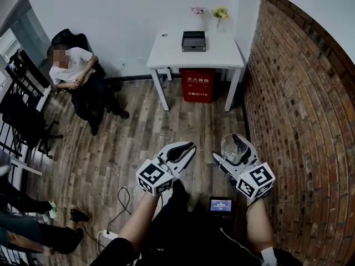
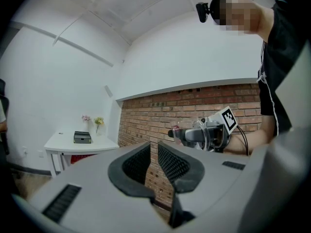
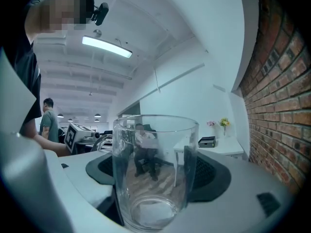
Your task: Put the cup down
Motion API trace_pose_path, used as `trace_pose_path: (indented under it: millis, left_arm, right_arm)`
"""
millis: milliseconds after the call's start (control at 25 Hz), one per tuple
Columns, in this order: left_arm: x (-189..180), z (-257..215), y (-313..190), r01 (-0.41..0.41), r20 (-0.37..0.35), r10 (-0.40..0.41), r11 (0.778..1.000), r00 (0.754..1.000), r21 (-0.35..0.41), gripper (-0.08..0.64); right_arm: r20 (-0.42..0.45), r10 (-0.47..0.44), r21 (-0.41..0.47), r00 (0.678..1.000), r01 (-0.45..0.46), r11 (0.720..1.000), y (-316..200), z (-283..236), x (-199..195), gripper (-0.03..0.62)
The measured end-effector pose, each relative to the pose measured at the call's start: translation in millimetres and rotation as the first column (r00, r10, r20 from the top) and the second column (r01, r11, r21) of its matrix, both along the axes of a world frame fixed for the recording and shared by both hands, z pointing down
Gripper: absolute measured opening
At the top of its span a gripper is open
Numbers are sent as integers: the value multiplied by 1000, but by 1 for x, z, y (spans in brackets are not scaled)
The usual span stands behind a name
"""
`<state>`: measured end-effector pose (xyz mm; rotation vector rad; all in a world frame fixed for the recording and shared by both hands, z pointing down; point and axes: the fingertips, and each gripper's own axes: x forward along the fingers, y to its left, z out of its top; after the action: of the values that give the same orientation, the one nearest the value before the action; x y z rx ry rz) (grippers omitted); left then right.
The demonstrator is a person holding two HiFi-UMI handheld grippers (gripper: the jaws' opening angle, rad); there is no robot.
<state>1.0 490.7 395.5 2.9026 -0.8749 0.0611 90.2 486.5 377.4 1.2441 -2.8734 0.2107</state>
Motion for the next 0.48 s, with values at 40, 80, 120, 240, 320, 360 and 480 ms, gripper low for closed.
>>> trace_pose_path:
  millis: [40, 80, 120, 240, 320, 360, 480]
  left_arm:
    - [1, 1, -5, 0, -1, 0, 1000, 1000, -1, 38]
    - [1, 2, -9, 0, -2, 0, 1000, 1000, -3, 38]
    - [1, 4, -14, -1, -3, 1, 1000, 1000, -6, 38]
    - [1, 12, -34, -6, -7, 6, 1000, 1000, -18, 38]
    - [1, 19, -51, -6, -14, 6, 999, 1000, -32, 38]
    - [1, 23, -61, -7, -19, 6, 999, 1000, -40, 38]
    - [1, 31, -91, -13, -21, 12, 999, 1000, -48, 38]
  right_arm:
    - [-1, -1, -2, 1000, 1, 1000, -4, 1, 0, 403]
    - [-2, -1, -5, 1000, 1, 1000, -9, 2, 0, 403]
    - [-4, -1, -8, 1000, 1, 1000, -13, 4, 0, 403]
    - [-7, -3, -14, 1000, 2, 1000, -29, 9, -1, 403]
    - [-11, 1, -21, 1000, -1, 1000, -42, 15, 0, 403]
    - [-14, 5, -24, 1000, -5, 1000, -49, 18, 0, 403]
    - [-25, 22, -30, 999, -23, 999, -77, 25, 2, 403]
